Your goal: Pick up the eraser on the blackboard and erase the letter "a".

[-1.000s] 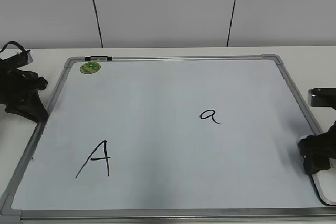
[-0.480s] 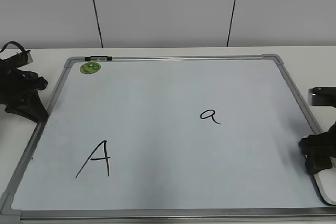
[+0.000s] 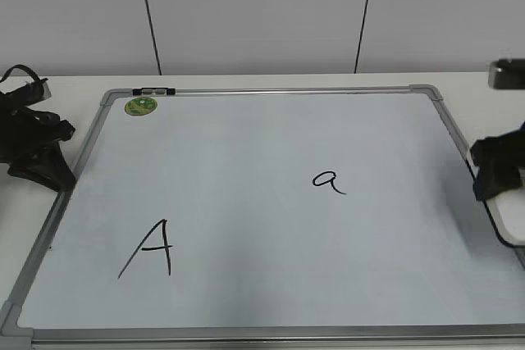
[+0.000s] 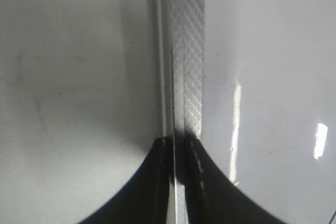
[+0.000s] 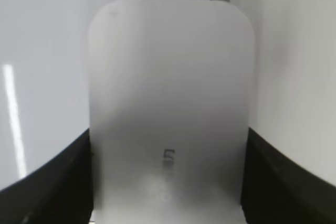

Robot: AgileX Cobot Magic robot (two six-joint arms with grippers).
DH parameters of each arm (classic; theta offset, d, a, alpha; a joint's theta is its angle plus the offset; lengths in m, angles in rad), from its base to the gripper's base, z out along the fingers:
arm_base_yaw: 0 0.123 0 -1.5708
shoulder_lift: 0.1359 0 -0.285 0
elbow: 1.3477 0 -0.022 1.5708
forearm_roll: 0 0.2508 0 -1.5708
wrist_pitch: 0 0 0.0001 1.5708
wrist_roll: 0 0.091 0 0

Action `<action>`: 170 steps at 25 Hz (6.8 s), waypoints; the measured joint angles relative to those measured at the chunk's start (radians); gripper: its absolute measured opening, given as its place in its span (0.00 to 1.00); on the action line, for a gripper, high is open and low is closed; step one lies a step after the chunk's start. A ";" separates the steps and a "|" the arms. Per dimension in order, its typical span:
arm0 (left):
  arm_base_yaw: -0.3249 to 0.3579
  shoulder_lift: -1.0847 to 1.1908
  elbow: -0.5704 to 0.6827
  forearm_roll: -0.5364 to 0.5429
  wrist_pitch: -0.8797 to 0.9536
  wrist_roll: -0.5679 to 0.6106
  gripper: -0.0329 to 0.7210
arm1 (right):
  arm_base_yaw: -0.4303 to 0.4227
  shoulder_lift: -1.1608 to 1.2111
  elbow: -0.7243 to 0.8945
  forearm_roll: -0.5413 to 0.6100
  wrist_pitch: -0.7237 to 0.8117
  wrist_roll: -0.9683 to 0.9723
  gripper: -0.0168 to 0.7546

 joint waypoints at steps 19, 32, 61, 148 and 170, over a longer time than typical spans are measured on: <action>0.000 0.000 0.000 0.000 0.000 0.000 0.09 | 0.226 0.439 -0.592 0.049 0.251 -0.097 0.72; 0.000 0.000 0.000 0.000 0.000 0.000 0.09 | 0.232 0.636 -0.723 0.026 0.252 -0.127 0.72; 0.000 0.000 0.000 0.002 -0.002 0.000 0.09 | 0.494 0.713 -0.847 -0.006 0.290 -0.151 0.72; 0.000 0.018 -0.069 0.031 0.004 0.000 0.46 | -0.051 0.547 -0.834 0.010 0.385 -0.078 0.80; -0.104 -0.278 -0.330 0.217 0.230 -0.199 0.69 | -0.051 0.086 -0.783 0.035 0.448 -0.096 0.79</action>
